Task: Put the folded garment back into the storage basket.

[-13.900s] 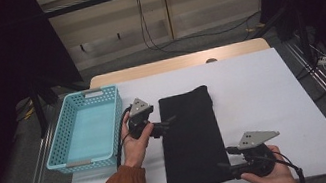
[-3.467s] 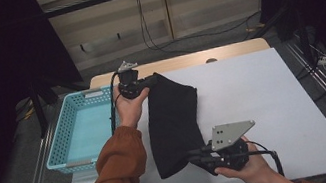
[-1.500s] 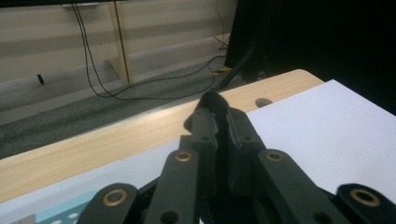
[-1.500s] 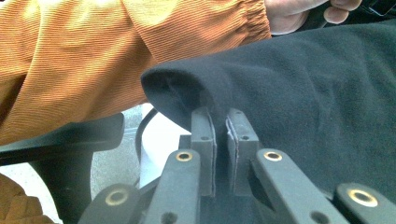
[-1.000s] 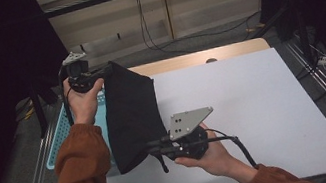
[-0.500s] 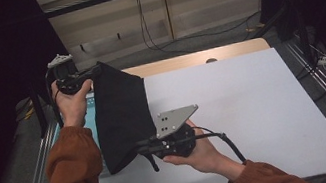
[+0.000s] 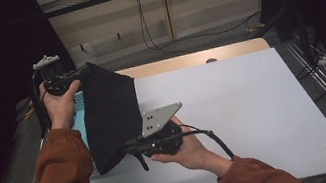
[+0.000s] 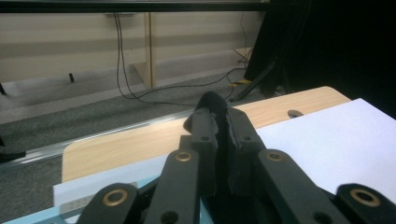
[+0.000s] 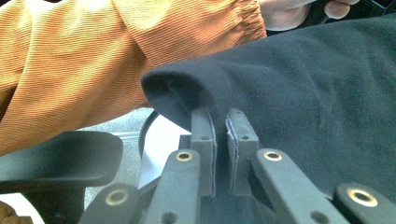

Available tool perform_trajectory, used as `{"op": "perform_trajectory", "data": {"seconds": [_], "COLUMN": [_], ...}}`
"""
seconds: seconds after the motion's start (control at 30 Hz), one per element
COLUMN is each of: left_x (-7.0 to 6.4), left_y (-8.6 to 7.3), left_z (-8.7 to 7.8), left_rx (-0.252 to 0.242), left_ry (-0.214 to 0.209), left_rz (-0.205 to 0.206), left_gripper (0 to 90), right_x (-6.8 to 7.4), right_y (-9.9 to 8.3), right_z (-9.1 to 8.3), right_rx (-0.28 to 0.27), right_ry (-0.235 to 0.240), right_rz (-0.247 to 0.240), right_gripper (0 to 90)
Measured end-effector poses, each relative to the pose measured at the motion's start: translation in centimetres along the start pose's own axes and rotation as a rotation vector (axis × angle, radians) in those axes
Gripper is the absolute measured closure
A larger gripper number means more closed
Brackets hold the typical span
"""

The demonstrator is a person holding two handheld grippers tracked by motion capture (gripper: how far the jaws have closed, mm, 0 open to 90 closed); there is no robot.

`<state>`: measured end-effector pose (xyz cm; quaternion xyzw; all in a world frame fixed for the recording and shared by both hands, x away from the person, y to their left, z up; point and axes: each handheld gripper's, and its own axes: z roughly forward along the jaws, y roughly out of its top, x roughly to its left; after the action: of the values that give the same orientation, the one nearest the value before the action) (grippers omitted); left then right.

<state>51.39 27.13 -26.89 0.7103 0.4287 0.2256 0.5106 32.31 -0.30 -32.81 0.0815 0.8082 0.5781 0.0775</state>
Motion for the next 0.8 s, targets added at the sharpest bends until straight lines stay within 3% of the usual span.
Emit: {"op": "perform_trajectory", "data": {"seconds": [0.57,0.8], "left_x": [2.7,3.7], "left_y": [0.3,-0.8], "left_z": [-0.7,-0.3], "left_rx": [0.013,0.038], "left_ry": [0.046,0.073], "left_rz": [-0.016,0.000], "left_gripper": [83.3,83.2], "right_x": [-0.6,-0.9], "right_y": [1.2,0.5], "right_z": [3.5,4.9], "right_rx": [0.015,0.017], "right_ry": [0.027,0.033], "right_rz": [-0.014,0.007], "right_gripper": [84.5,84.5]}}
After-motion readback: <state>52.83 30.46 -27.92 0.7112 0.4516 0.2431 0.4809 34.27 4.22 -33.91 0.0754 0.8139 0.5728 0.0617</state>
